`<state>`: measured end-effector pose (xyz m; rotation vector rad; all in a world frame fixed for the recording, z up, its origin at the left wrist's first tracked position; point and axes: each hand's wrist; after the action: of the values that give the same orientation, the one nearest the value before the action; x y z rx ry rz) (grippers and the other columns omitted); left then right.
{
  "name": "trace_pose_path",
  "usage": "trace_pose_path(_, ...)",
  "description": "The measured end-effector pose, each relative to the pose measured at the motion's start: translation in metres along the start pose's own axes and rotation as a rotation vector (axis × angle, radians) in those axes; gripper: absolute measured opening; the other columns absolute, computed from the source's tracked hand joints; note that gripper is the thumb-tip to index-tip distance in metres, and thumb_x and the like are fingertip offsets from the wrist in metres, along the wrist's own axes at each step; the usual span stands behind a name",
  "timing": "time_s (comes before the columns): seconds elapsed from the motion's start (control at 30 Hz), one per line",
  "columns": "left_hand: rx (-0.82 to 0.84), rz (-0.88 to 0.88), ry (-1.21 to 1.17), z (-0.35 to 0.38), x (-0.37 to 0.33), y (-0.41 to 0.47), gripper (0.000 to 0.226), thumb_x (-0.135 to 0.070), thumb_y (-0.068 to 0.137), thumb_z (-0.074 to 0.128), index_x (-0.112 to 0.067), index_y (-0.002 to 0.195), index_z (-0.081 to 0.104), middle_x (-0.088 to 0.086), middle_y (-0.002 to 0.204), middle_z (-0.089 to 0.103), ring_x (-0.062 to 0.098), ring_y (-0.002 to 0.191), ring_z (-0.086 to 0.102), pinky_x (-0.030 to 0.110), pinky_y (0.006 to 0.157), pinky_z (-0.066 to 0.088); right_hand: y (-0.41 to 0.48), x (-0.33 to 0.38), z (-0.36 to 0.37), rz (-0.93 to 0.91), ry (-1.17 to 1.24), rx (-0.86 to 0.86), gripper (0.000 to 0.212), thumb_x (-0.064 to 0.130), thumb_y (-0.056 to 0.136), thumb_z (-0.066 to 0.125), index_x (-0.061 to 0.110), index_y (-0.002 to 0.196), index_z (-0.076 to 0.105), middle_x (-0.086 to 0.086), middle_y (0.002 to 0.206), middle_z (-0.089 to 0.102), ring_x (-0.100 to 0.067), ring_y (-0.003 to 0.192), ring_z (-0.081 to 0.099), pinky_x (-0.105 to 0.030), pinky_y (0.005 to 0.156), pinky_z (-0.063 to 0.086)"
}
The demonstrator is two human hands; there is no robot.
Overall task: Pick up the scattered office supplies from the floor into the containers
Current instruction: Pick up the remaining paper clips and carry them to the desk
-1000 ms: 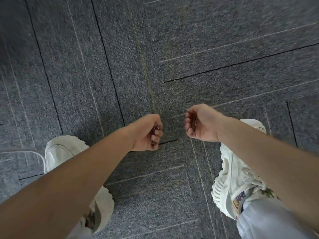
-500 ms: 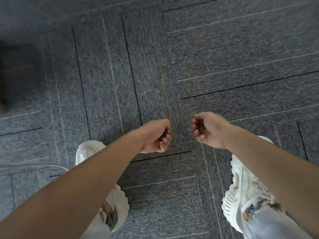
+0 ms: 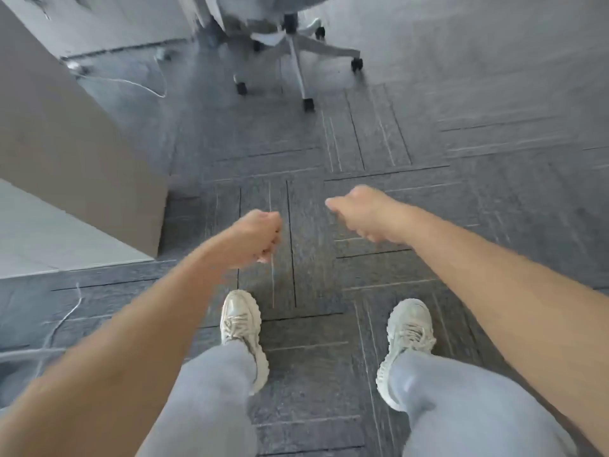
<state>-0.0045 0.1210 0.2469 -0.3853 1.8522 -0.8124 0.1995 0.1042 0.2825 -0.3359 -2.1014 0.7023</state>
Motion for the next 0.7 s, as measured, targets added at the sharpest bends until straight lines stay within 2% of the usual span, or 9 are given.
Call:
trace_pose_path(0.13, -0.087, 0.198, 0.196, -0.005, 0.000, -0.103, 0.033, -0.016, 0.095, 0.039, -0.015, 0.063, 0.042, 0.002, 0.054, 0.040, 0.015, 0.042, 0.030, 0.020, 0.044, 0.024, -0.112, 0.027, -0.011, -0.187, -0.162, -0.034, 0.044, 0.039, 0.096, 0.056, 0.020, 0.061, 0.038, -0.002, 0.054, 0.033, -0.022, 0.046, 0.029, -0.025, 0.042, 0.024)
trace_pose_path(0.2, -0.098, 0.260, 0.245, -0.003, 0.010, -0.147, 0.034, -0.022, 0.098, 0.042, -0.012, 0.066, 0.046, 0.001, 0.054, 0.047, 0.016, 0.041, 0.034, 0.021, 0.043, 0.029, -0.158, 0.028, -0.006, -0.224, -0.231, -0.010, 0.052, 0.040, 0.095, 0.059, 0.021, 0.057, 0.030, -0.001, 0.052, 0.027, -0.022, 0.046, 0.024, -0.026, 0.047, 0.022)
trace_pose_path(0.27, -0.094, 0.333, 0.264, 0.000, 0.019, -0.184, 0.037, -0.030, 0.101, 0.048, -0.012, 0.068, 0.047, 0.001, 0.056, 0.049, 0.015, 0.042, 0.036, 0.022, 0.043, 0.032, -0.198, 0.029, 0.002, -0.248, -0.351, -0.004, 0.052, 0.042, 0.095, 0.058, 0.018, 0.059, 0.030, -0.003, 0.053, 0.028, -0.021, 0.047, 0.026, -0.027, 0.050, 0.025)
trace_pose_path(0.37, -0.074, 0.387, 0.191, 0.001, 0.030, -0.229, 0.036, -0.033, 0.102, 0.050, -0.014, 0.072, 0.044, 0.001, 0.057, 0.043, 0.016, 0.047, 0.035, 0.024, 0.043, 0.031, -0.248, 0.035, 0.017, -0.291, -0.489, -0.009, 0.050, 0.041, 0.098, 0.053, 0.014, 0.061, 0.032, -0.007, 0.059, 0.032, -0.021, 0.050, 0.033, -0.029, 0.053, 0.030)
trace_pose_path(0.53, -0.083, 0.396, 0.091, -0.004, 0.041, -0.293, 0.038, -0.032, 0.104, 0.044, -0.017, 0.072, 0.033, 0.002, 0.063, 0.035, 0.017, 0.052, 0.028, 0.025, 0.047, 0.024, -0.303, 0.042, 0.038, -0.330, -0.617, -0.057, 0.054, 0.051, 0.097, 0.051, 0.012, 0.064, 0.036, -0.004, 0.054, 0.035, -0.022, 0.044, 0.034, -0.029, 0.053, 0.032)
trace_pose_path(0.63, -0.099, 0.410, 0.033, -0.017, 0.036, -0.340, 0.032, -0.026, 0.106, 0.041, -0.016, 0.077, 0.036, 0.002, 0.062, 0.034, 0.013, 0.046, 0.028, 0.023, 0.045, 0.022, -0.335, 0.057, 0.046, -0.381, -0.635, -0.079, 0.055, 0.053, 0.094, 0.057, 0.014, 0.063, 0.033, -0.002, 0.056, 0.031, -0.022, 0.047, 0.030, -0.030, 0.054, 0.028)
trace_pose_path(0.7, -0.132, 0.441, 0.053, -0.033, 0.030, -0.372, 0.026, -0.021, 0.106, 0.039, -0.013, 0.082, 0.045, 0.002, 0.062, 0.034, 0.012, 0.046, 0.028, 0.023, 0.046, 0.022, -0.356, 0.076, 0.050, -0.432, -0.641, -0.101, 0.052, 0.050, 0.095, 0.058, 0.011, 0.066, 0.037, -0.003, 0.060, 0.032, -0.022, 0.050, 0.031, -0.030, 0.052, 0.028)
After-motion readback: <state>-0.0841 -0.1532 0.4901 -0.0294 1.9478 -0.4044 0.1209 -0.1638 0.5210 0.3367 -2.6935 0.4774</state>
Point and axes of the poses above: each hand's wrist, its own y-axis towards the middle knuckle, its own z-axis out of the palm, x = y × z
